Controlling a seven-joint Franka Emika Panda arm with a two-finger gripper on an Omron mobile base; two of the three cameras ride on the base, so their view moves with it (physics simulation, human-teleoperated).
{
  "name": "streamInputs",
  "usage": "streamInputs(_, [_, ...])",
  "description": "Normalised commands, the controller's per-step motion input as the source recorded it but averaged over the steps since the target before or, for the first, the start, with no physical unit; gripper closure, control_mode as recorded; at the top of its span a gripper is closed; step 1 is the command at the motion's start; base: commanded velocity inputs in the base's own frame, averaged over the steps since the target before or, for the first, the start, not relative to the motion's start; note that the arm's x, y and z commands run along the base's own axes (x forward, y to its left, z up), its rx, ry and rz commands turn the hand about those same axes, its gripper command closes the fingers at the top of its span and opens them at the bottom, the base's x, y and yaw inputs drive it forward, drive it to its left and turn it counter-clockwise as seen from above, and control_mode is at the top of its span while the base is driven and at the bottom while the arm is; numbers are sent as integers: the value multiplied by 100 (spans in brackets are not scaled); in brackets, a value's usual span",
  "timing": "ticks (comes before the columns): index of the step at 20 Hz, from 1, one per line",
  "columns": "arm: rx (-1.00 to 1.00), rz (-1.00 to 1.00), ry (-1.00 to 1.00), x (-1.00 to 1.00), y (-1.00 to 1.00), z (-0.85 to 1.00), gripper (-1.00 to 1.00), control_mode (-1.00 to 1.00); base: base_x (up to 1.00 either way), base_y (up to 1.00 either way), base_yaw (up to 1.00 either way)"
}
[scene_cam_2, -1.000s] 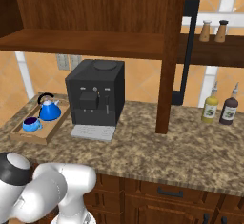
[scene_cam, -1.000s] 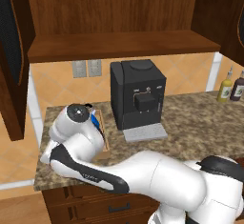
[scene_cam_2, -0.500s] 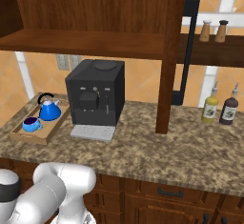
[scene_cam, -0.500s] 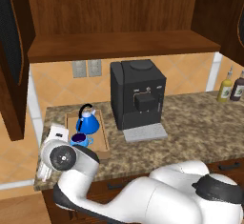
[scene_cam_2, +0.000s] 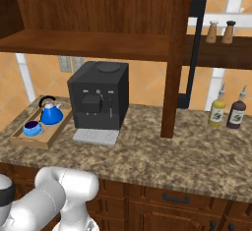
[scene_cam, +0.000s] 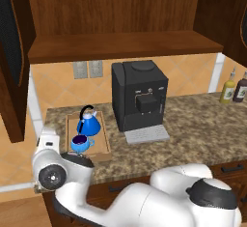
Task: Pick the kettle from the counter and place it on the tray. Then pick the mug from the cabinet and place it on the tray. Then close the cabinet doors.
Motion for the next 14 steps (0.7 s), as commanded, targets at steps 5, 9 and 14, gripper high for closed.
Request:
streamInputs(5, [-8, 0, -38, -3, 33, 3, 100, -100, 0, 0, 0])
streamInputs(9, [-5, 0, -29, -21, 51, 29, 100, -100, 0, 0, 0])
streamInputs(14, [-1, 0, -3, -3, 19, 2, 100, -100, 0, 0, 0])
